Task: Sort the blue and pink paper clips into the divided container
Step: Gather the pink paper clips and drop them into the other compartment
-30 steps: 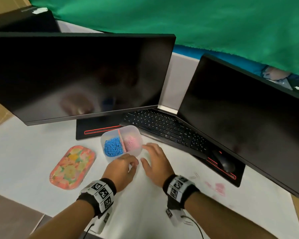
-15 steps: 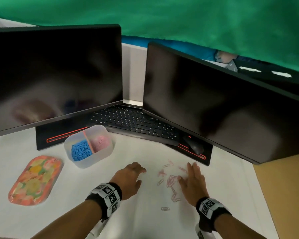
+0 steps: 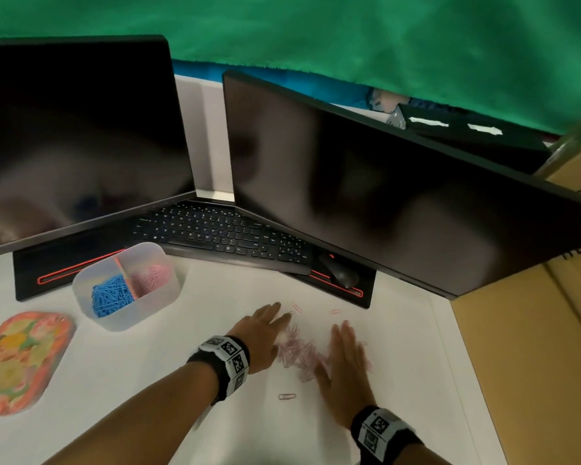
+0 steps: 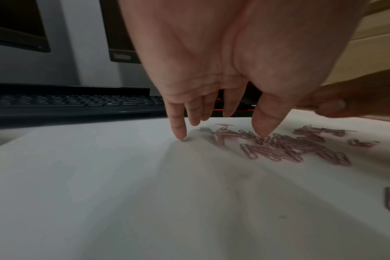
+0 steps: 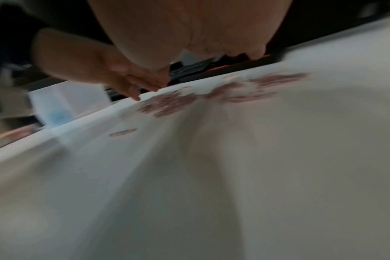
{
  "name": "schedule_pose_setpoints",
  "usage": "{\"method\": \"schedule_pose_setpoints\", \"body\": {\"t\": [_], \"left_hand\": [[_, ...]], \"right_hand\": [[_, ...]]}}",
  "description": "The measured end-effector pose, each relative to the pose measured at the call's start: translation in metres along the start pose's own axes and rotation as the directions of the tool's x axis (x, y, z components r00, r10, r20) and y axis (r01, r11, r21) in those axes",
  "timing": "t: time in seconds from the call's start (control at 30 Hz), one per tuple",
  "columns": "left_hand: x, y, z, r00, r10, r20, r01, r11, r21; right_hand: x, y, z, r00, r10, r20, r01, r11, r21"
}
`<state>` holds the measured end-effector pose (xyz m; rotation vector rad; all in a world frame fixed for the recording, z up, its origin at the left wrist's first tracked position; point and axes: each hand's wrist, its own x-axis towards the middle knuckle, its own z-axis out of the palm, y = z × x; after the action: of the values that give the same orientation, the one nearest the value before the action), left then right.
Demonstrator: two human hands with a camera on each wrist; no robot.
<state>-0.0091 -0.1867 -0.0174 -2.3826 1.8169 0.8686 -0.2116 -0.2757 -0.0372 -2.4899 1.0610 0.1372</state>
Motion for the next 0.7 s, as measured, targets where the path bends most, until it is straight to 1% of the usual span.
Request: {"method": "schedule_pose_setpoints", "body": {"t": [0.03, 0.07, 0.1, 0.17, 0.27, 0.33, 0.4, 0.47, 0.53, 0.6, 0.67, 0.7], "left_hand": [[0.003, 0.003, 0.002, 1.0, 0.009, 0.012, -0.009, 1.0, 0.007], [0.005, 0.006, 0.004, 0.999, 0.021, 0.026, -0.022, 1.0, 0.018], [0.007, 0.009, 0.007, 0.998, 0.037, 0.041, -0.038, 0.999, 0.033], [0.006, 0.016, 0.014, 0.994, 0.075, 0.074, -0.08, 0.994, 0.075], [0.002, 0.023, 0.029, 0.987, 0.127, 0.096, -0.139, 0.982, 0.127], [-0.002, 0.025, 0.036, 0.985, 0.152, 0.085, -0.162, 0.978, 0.129], [-0.002, 0.026, 0.036, 0.986, 0.149, 0.068, -0.156, 0.981, 0.112], [0.0, 0.025, 0.029, 0.992, 0.119, 0.029, -0.121, 0.99, 0.07], [0.006, 0.022, 0.018, 0.996, 0.088, -0.019, -0.088, 0.996, 0.031], [0.015, 0.019, 0.008, 0.998, 0.059, -0.032, -0.059, 0.998, 0.02], [0.026, 0.018, -0.001, 1.0, 0.024, 0.008, -0.024, 0.999, 0.029], [0.031, 0.019, -0.004, 0.999, 0.009, 0.036, -0.01, 0.999, 0.038]], "right_hand": [[-0.002, 0.012, -0.003, 0.995, 0.094, -0.038, -0.092, 0.995, 0.033], [-0.005, 0.024, -0.005, 0.982, 0.182, -0.041, -0.179, 0.982, 0.058], [-0.007, 0.035, -0.006, 0.968, 0.252, -0.017, -0.25, 0.965, 0.072], [-0.011, 0.047, -0.006, 0.948, 0.317, 0.043, -0.319, 0.945, 0.073], [-0.013, 0.045, 0.006, 0.956, 0.28, 0.092, -0.282, 0.959, 0.013], [-0.01, 0.034, 0.014, 0.975, 0.196, 0.104, -0.197, 0.98, -0.003], [-0.008, 0.02, 0.019, 0.989, 0.073, 0.131, -0.073, 0.997, -0.004], [-0.006, 0.007, 0.018, 0.981, -0.06, 0.184, 0.052, 0.998, 0.047], [-0.003, 0.002, 0.01, 0.965, -0.146, 0.216, 0.115, 0.982, 0.15], [0.005, 0.008, 0.002, 0.974, -0.145, 0.175, 0.102, 0.967, 0.233], [0.02, 0.02, -0.008, 0.989, -0.057, 0.134, 0.023, 0.969, 0.245], [0.029, 0.025, -0.013, 0.99, 0.001, 0.139, -0.034, 0.971, 0.236]]}}
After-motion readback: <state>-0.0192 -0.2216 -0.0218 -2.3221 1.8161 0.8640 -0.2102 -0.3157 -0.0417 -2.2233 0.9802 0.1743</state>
